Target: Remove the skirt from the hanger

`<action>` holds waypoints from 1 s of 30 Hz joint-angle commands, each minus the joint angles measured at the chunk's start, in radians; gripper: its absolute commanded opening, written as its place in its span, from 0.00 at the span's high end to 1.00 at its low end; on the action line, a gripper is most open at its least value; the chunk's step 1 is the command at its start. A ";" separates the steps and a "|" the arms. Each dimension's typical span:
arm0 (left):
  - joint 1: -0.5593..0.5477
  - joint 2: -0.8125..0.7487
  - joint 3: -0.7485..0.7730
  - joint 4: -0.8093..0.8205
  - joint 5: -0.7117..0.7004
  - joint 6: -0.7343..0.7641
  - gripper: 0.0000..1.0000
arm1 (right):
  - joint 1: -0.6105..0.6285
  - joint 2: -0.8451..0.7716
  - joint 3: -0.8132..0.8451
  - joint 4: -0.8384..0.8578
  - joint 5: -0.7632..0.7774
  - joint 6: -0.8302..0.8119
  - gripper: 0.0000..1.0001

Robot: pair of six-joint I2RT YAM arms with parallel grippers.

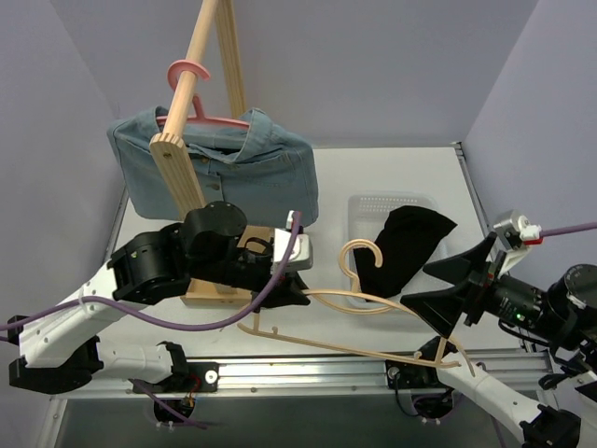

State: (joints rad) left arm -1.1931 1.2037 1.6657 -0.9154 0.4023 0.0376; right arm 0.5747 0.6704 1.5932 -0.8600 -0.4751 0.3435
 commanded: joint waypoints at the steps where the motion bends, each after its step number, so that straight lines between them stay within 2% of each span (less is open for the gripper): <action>1: 0.009 -0.046 0.058 -0.036 -0.031 -0.001 0.98 | -0.006 -0.037 -0.018 -0.097 0.039 -0.014 0.00; 7: 0.024 -0.064 0.060 -0.057 -0.060 0.021 0.98 | -0.006 -0.149 -0.104 -0.088 -0.007 0.040 0.06; 13: 0.041 -0.058 0.068 -0.048 -0.049 0.031 0.98 | -0.009 -0.227 -0.220 -0.077 -0.059 0.071 0.24; 19: 0.056 -0.064 0.069 -0.048 -0.031 0.041 0.98 | -0.012 -0.252 -0.279 -0.065 -0.045 0.078 0.38; 20: 0.061 -0.066 0.068 -0.048 -0.028 0.041 0.98 | -0.013 -0.253 -0.282 -0.062 -0.040 0.078 0.44; 21: 0.063 -0.067 0.062 -0.045 -0.026 0.041 0.98 | -0.013 -0.253 -0.282 -0.062 -0.036 0.077 0.69; 22: 0.069 -0.069 0.059 -0.043 -0.025 0.039 0.98 | -0.013 -0.252 -0.280 -0.060 -0.021 0.077 0.87; 23: 0.073 -0.072 0.057 -0.043 -0.025 0.039 0.98 | -0.013 -0.250 -0.273 -0.062 -0.008 0.075 1.00; 26: 0.096 -0.075 0.052 -0.048 -0.051 0.033 0.98 | -0.015 -0.255 -0.244 -0.059 0.056 0.066 1.00; 27: 0.101 -0.076 0.051 -0.042 -0.071 0.025 0.94 | -0.015 -0.261 -0.234 -0.056 0.081 0.065 1.00; 28: 0.102 -0.079 0.046 -0.040 -0.101 0.013 0.66 | -0.015 -0.267 -0.225 -0.041 0.102 0.066 1.00; 29: 0.102 -0.081 0.045 -0.039 -0.135 0.010 0.51 | -0.015 -0.275 -0.213 -0.030 0.134 0.068 1.00; 30: 0.102 -0.082 0.043 -0.036 -0.138 0.008 0.27 | -0.015 -0.273 -0.211 -0.019 0.139 0.071 1.00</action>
State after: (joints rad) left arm -1.1015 1.1526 1.6985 -0.9787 0.3176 0.0784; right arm 0.5735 0.4141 1.3483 -0.9237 -0.4889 0.4183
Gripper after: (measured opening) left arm 0.603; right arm 0.209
